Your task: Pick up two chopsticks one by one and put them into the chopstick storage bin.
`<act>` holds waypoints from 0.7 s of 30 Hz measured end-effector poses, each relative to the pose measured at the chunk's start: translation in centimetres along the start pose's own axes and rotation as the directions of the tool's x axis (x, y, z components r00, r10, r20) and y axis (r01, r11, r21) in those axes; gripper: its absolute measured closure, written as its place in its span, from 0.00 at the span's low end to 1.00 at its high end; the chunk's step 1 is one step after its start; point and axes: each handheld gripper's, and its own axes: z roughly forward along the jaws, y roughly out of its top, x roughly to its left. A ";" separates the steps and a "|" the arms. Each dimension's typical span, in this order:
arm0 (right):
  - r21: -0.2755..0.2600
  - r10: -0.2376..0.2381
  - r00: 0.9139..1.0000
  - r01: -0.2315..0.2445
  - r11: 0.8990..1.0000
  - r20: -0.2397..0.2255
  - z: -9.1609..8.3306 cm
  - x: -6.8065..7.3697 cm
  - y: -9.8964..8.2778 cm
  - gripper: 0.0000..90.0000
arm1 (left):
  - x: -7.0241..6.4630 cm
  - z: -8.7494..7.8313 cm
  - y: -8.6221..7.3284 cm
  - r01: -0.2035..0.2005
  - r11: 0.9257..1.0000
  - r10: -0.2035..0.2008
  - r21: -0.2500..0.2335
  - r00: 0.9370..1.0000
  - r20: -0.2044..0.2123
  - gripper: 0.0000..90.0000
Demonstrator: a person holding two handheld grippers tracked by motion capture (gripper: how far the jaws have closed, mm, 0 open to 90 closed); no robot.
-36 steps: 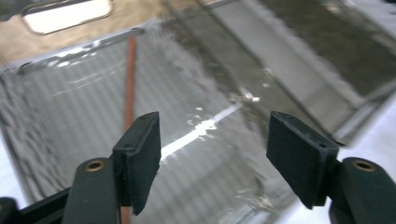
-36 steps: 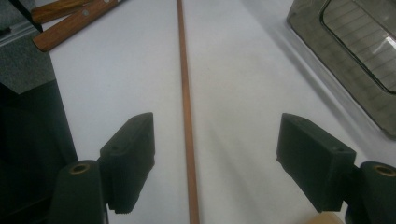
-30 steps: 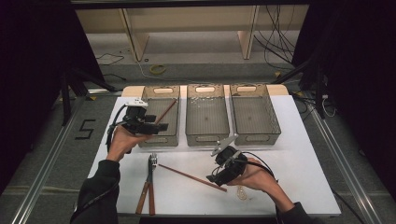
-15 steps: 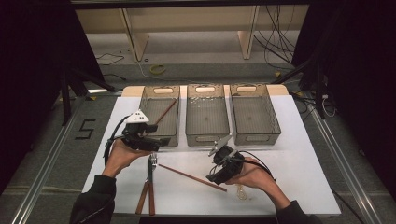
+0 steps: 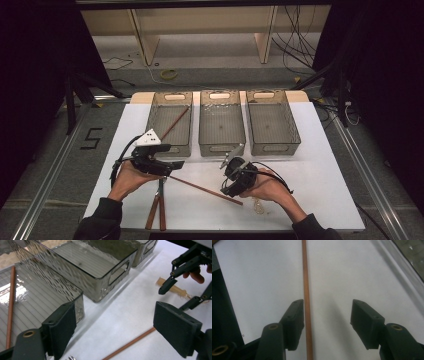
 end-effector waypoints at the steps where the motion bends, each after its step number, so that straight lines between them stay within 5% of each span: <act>1: 0.002 -0.001 1.000 0.001 1.000 0.000 0.1 0.0 0.0 0.52 | -0.1 -0.1 -0.1 -0.001 1.000 0.001 0.000 1.000 0.000 0.20; 12: 0.033 0.009 1.000 -0.008 0.999 -0.007 0.9 0.3 0.5 0.63 | -0.9 -0.4 -1.1 -0.013 1.000 0.013 -0.004 1.000 0.008 0.20; 21: 0.074 -0.025 0.999 0.028 0.997 -0.035 1.6 0.6 0.7 0.72 | -1.3 -0.4 -1.6 -0.026 1.000 0.026 0.014 1.000 0.009 0.20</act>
